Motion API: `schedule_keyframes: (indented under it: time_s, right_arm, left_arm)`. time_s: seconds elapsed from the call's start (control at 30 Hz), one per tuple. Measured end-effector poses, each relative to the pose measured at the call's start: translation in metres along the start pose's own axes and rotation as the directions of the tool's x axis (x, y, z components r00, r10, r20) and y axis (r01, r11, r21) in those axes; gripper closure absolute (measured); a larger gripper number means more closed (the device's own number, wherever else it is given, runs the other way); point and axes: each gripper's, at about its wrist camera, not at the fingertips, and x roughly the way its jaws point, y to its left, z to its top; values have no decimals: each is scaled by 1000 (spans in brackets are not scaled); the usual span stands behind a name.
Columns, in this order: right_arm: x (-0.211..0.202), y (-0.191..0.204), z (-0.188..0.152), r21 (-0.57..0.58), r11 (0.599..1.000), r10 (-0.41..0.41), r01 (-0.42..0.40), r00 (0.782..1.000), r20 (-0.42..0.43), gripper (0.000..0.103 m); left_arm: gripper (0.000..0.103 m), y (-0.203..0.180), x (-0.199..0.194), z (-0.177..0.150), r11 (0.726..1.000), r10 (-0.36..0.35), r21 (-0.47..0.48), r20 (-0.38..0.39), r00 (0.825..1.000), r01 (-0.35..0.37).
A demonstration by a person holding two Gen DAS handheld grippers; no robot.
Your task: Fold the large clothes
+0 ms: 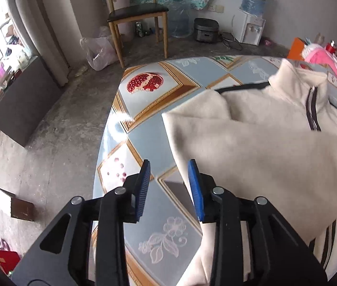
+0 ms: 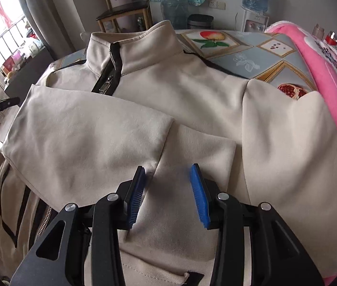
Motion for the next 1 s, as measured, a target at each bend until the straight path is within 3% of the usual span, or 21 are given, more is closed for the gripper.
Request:
schedule_keyframes:
  time_s: [0.1,0.23,0.3,0.37,0.4,0.5,0.53,0.63,0.67,0.77,0.87,1.0]
  right_arm:
    - [-15,6,-3,17,999,27,-28,999,18,64]
    - [-18,33,-13,-100,993,-56,59,998,33,63]
    - [-3,45,-24,-159,981,-114,111,993,-9,63]
    - [-6,49,-30,-200,964,-171,175,985,37,56]
    - [-9,48,-29,-194,964,-181,184,983,33,54]
    - [-25,44,-28,-129,978,-164,163,986,2,54]
    - [-32,44,-31,-120,982,-148,148,989,6,53]
    - [-49,47,-43,-66,992,-105,104,994,-14,29]
    - [-53,48,-50,-43,995,-90,89,995,-30,26]
    - [-59,51,-73,14,997,-79,80,995,-65,24]
    - [-59,47,-92,66,992,-100,105,993,-67,15]
    - [-42,44,-99,58,982,-172,178,980,-100,12]
  left_arm:
    - [59,-14,-23,-22,998,-29,62,4,1000,28]
    - [56,-40,-38,-49,990,-54,134,-2,999,53]
    - [54,-57,-36,-66,985,-35,170,-8,999,36]
    - [53,-72,-26,-82,978,11,209,-32,999,-4]
    - [50,-74,-29,-87,976,29,217,12,999,-31]
    - [50,-77,-34,-89,969,66,236,28,997,-71]
    - [50,-77,-40,-89,972,53,229,31,998,-59]
    - [47,-84,-59,-89,971,15,236,50,999,-27]
    - [44,-87,-64,-89,971,-3,241,45,999,-7]
    - [36,-106,-75,-92,968,-77,242,20,997,70]
    - [29,-132,-76,-98,951,-137,279,-8,990,134]
    - [27,-168,-66,-101,933,-119,339,-22,993,119]
